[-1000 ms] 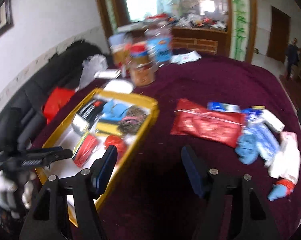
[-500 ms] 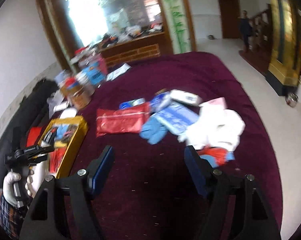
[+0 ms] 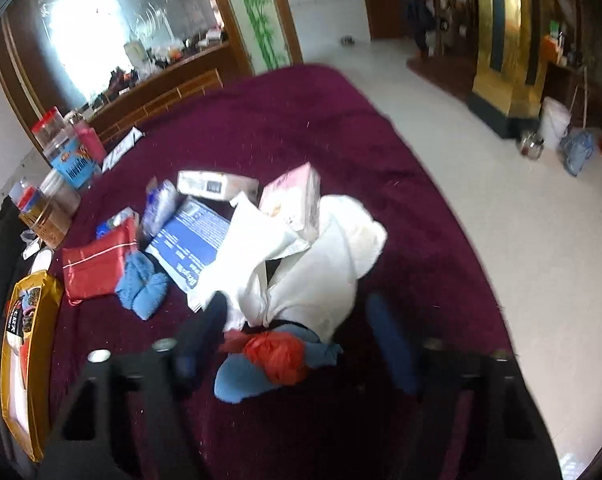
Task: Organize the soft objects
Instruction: 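Reach the right tool to the white cloth and grasp it, then grasp the blue knitted cloth with the left tool while the right tool holds the white cloth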
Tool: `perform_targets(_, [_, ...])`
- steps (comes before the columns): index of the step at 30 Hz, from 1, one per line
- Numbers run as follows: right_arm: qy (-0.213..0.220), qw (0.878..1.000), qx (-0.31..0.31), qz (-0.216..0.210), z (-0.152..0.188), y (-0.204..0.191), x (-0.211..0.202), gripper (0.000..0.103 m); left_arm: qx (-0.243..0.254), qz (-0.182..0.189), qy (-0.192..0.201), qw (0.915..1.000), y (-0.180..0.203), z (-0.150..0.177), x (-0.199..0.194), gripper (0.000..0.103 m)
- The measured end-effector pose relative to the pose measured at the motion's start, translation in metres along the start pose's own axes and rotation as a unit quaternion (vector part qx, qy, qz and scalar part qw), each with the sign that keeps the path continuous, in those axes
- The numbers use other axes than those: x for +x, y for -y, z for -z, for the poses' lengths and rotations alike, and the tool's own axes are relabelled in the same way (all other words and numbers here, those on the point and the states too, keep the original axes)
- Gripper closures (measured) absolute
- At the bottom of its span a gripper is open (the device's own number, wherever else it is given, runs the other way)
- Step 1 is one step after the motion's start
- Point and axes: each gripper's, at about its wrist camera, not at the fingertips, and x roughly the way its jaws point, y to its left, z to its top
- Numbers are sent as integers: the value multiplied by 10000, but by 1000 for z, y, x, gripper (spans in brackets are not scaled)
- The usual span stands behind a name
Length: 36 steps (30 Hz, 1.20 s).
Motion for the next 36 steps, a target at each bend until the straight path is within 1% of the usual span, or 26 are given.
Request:
perform_targets(4, [50,9999,-108,-33,-7,-9,12,45,180,-2,-78,9998,12,7,6,23])
perform_targets(7, [136,9995,-189,-192,-14,-21,16,44,194,-35,-120,9997,13,11,5,23])
perform_targets(10, [-44,9987,-508,-52,-15,-39,31,45,172,-21,-199,9997,13,15,6,23])
perform_targets(11, [-150,9976,-681,13,-14,-46,38,62,178,-9,-232,9996,14,17,7,23])
perform_targets(12, [-226,9968,-762,46,-13,-49,42,94,195,1,-262,9995,15,18,8,23])
perform_targets(13, [-363,9960,-815,45,-12,-52,47,97,216,13,-280,9994,16,19,8,23])
perform_targets(14, [-391,9963,-768,1,-11,-52,46,97,231,32,-290,9993,16,21,8,23])
perform_targets(16, [-225,9973,-636,-281,-9,-51,32,97,260,82,-312,9991,16,22,8,23])
perform_targets(19, [-164,9930,-621,-990,1,-58,2,97,267,117,-354,9989,16,23,11,23])
perform_targets(20, [-167,9898,-718,-1217,7,-65,-8,97,251,159,-385,9988,17,23,13,23])
perform_targets(23, [-322,9749,-1000,-1961,26,-88,-35,97,224,290,-484,9982,20,26,19,23])
perform_targets(26, [-426,9607,-1443,-2335,54,-116,-57,97,249,419,-592,9971,27,29,22,23])
perform_targets(28, [-480,9550,-1620,-2437,70,-130,-64,97,341,477,-653,9961,34,31,22,23])
perform_targets(31, [-504,9555,-1707,-2354,85,-132,-71,97,619,508,-681,9945,48,27,24,23])
perform_targets(34, [-446,9637,-1638,-2061,95,-112,-77,96,978,620,-830,9898,69,18,36,24])
perform_targets(36, [-363,9712,-1544,-1778,100,-91,-80,96,1129,739,-959,9862,81,14,48,24])
